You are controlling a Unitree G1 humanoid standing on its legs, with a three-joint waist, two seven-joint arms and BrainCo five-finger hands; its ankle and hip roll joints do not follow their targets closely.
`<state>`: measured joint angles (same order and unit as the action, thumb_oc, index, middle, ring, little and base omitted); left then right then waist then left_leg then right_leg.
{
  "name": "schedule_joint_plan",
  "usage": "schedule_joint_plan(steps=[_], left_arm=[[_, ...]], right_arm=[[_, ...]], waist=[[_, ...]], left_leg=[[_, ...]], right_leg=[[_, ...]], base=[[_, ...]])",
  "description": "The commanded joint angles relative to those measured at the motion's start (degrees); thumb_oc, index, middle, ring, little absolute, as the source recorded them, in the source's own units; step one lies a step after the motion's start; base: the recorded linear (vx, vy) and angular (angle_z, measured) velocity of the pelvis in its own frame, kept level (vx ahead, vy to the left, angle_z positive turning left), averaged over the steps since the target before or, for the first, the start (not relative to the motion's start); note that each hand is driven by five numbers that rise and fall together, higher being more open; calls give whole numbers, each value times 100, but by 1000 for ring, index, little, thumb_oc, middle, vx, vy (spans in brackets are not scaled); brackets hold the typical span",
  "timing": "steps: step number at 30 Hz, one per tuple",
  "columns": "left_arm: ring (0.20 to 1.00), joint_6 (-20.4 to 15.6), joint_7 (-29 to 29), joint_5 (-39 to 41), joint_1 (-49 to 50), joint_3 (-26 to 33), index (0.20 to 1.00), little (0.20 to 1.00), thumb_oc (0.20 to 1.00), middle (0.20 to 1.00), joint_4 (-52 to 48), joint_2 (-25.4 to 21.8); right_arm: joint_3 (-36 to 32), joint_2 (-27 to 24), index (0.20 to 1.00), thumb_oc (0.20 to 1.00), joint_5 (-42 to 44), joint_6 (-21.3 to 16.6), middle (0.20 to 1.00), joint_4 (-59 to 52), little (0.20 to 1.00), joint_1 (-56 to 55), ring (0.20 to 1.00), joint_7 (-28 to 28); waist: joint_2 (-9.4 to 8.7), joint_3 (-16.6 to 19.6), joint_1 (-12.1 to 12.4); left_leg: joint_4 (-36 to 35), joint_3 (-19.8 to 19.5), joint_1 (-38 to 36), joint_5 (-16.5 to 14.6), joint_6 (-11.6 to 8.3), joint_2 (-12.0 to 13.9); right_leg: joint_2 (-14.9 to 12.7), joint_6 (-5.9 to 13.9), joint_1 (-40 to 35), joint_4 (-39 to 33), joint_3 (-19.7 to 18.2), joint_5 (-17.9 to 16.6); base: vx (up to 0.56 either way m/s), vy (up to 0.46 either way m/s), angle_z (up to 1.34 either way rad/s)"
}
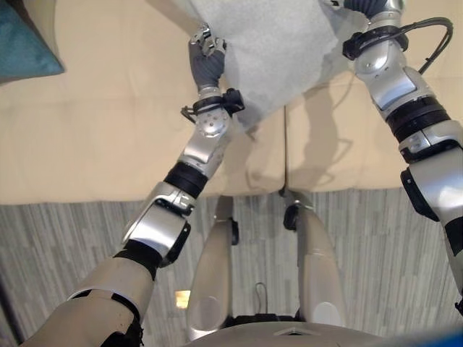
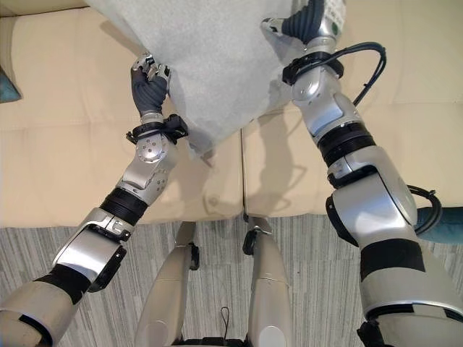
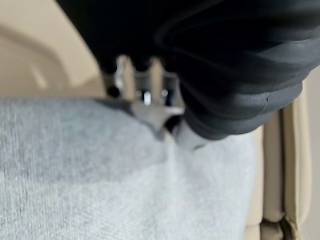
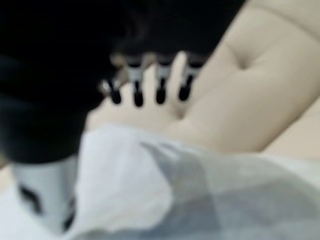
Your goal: Pick up all the scattered cushions and arrange them neatly on the sofa.
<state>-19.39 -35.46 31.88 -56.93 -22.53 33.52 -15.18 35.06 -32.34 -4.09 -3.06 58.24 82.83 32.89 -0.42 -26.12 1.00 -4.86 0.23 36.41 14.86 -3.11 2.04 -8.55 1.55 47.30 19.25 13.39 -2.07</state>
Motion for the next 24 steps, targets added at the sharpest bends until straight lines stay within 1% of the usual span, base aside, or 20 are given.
schedule_joint_plan(steps=[1,7,11,15,16,17,21,22,23,24], left_arm=[[200,-484,369,-337,-749,29,200,200,200,200,-656,-282],[200,-518,554,-307,-485,37,200,200,200,200,-933,-569],[200,-537,691,-275,-305,19,200,200,200,200,-1153,-663],[200,-560,733,-268,-282,9,200,200,200,200,-1287,-593],[200,-570,747,-240,-268,1,200,200,200,200,-1299,-551],[200,-601,722,-238,-280,8,200,200,200,200,-1351,-465],[200,-606,670,-194,-302,63,200,200,200,200,-1295,-221],[200,-620,633,-138,-320,100,200,200,200,200,-1217,-38],[200,-624,624,-114,-321,98,200,200,200,200,-1191,57],[200,-625,575,-70,-359,107,200,200,200,200,-1068,201]], right_arm=[[437,-296,1000,1000,449,-141,1000,198,1000,818,1000,-182],[726,-351,1000,1000,623,-136,1000,844,1000,971,1000,-506],[872,-429,1000,1000,687,-144,1000,1256,1000,1039,1000,-669],[903,-360,1000,1000,851,-180,1000,1307,1000,1056,1000,-775],[991,-304,1000,1000,860,-193,1000,1300,1000,1077,1000,-815],[938,-193,1000,1000,1050,-278,1000,1198,1000,1033,1000,-883],[864,204,1000,1000,1366,-417,1000,799,1000,854,1000,-941],[700,391,887,887,1668,-536,887,427,887,640,887,-1014],[657,509,529,529,1785,-582,529,194,529,533,529,-1052],[496,675,200,200,2057,-702,200,-123,200,344,200,-1053]], waist=[[94,-167,46],[205,-174,122],[361,-182,190],[451,-208,233],[468,-209,237],[496,-224,244],[461,-263,237],[445,-268,207],[443,-279,190],[429,-295,162]], left_leg=[[8,-228,-691,-648,-482,33],[-14,-235,-557,-585,-520,34],[-14,-263,-469,-538,-545,15],[-14,-295,-371,-512,-555,2],[-14,-299,-339,-504,-552,2],[-10,-304,-277,-480,-554,5],[-9,-330,-217,-459,-568,14],[-10,-330,-221,-457,-572,8],[-12,-328,-232,-463,-568,4],[-14,-320,-250,-470,-570,3]], right_leg=[[-130,752,-418,-514,-83,-65],[-149,744,-230,-452,-111,-40],[-185,733,-51,-334,-145,12],[-196,730,92,-283,-174,-1],[-191,725,128,-281,-193,-5],[-194,724,191,-292,-206,-15],[-174,724,274,-265,-221,-23],[-176,721,296,-215,-227,6],[-178,718,313,-161,-226,14],[-178,714,300,-141,-217,34]], base=[[5,3,3],[1,0,-1],[0,0,0],[5,0,1],[14,-22,4],[13,-28,3],[2,-17,0],[0,0,0],[0,0,0],[0,0,0]])
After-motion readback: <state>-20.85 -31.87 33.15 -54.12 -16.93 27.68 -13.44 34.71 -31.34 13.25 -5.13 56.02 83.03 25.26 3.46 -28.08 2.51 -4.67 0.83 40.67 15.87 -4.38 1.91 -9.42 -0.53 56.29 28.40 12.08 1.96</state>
